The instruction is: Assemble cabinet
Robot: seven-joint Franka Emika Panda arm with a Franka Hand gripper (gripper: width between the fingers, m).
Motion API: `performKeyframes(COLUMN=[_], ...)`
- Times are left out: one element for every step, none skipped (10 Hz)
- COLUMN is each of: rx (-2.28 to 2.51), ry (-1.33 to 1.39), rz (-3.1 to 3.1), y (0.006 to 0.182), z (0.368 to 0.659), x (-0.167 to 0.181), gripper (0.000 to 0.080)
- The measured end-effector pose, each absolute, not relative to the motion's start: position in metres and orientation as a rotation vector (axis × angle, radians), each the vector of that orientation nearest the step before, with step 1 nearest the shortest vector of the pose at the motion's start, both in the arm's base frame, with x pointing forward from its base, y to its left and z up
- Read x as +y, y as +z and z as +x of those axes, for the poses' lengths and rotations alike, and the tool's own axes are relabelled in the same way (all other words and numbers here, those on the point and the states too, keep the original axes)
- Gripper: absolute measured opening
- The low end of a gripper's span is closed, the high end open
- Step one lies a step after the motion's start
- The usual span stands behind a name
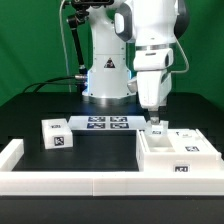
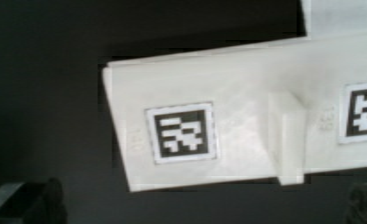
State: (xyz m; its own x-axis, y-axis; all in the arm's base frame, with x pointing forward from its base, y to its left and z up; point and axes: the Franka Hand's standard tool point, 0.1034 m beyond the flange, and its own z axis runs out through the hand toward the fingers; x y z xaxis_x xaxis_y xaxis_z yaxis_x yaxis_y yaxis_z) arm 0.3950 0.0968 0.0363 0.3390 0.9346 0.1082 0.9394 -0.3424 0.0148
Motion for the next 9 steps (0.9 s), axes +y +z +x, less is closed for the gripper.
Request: performKeyframes(rx=[-1.770,-1.770,-1.772,-1.768,-1.769,-1.766,-1.762,-1.754,-1.748], ry=[-0.159,-0.156,-0.151,-0.152,-0.152,-0.146,-0.141,-0.138,-0.136], rz=[-2.522,-2.516,-2.508,-2.505,-2.501,-2.499,-2.501,-2.504,-2.507], y=[0.031,0.028,0.024,0.021,0.019,0.017,0.015,0.014,0.013], z=[0.391,0.389,0.387,0.385,0.384,0.383,0.383,0.382,0.382], x=[0.099,0.100,0.100,0.101,0.101,0.100,0.097,0.095,0.094], gripper=[0.0797,0.0797,0.0797,0.0797,0.0797,0.0797,0.0677,0.0539,0.0403])
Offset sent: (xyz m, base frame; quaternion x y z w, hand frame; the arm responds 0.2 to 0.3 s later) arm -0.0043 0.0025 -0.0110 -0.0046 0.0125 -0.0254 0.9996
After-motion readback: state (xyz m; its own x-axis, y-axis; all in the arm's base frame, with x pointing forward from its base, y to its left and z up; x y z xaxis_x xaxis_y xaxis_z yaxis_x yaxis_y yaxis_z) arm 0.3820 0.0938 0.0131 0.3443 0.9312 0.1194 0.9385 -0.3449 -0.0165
